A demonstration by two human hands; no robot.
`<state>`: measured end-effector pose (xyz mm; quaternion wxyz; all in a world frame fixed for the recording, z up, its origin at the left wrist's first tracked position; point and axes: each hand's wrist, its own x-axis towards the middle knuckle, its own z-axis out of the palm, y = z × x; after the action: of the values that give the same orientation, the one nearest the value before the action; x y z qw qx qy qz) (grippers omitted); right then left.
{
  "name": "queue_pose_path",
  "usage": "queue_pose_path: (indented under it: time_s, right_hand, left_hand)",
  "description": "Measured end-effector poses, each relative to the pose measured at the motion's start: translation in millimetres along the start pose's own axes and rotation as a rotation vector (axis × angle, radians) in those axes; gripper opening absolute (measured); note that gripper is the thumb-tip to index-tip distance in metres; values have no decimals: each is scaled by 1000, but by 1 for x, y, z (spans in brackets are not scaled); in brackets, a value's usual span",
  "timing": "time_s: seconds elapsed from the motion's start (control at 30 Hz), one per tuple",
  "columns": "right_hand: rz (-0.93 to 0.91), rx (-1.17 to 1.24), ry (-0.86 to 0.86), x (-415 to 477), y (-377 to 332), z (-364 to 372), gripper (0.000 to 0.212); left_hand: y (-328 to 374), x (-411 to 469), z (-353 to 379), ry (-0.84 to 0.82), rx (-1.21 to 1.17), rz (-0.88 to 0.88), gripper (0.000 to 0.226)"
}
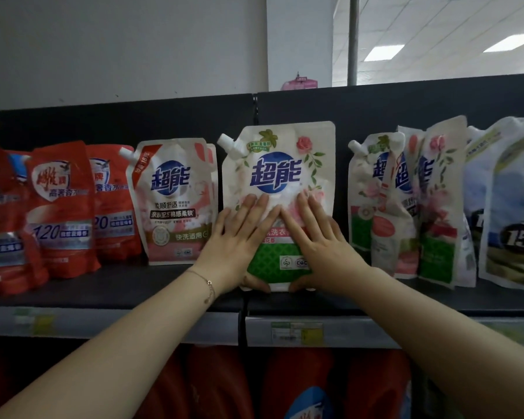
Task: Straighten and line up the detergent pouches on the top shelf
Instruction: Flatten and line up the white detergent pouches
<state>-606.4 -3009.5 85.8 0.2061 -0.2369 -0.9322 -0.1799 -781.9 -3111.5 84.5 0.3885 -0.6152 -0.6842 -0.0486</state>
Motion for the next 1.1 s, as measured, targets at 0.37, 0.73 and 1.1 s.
queue_pose_path:
  time_s: [0.37,0.73,1.1]
  right_hand:
    - [-31,43,-31,12,1,-6,129]
    - [-35,137,54,-53,57,-55,31]
    - [163,124,-59,-105,140,-31,24]
  left_hand:
    - [7,1,-14,-81,112,-107,132]
    - [60,29,-44,443,-138,198,25]
    - [174,126,-35,-153,-747,-286,66]
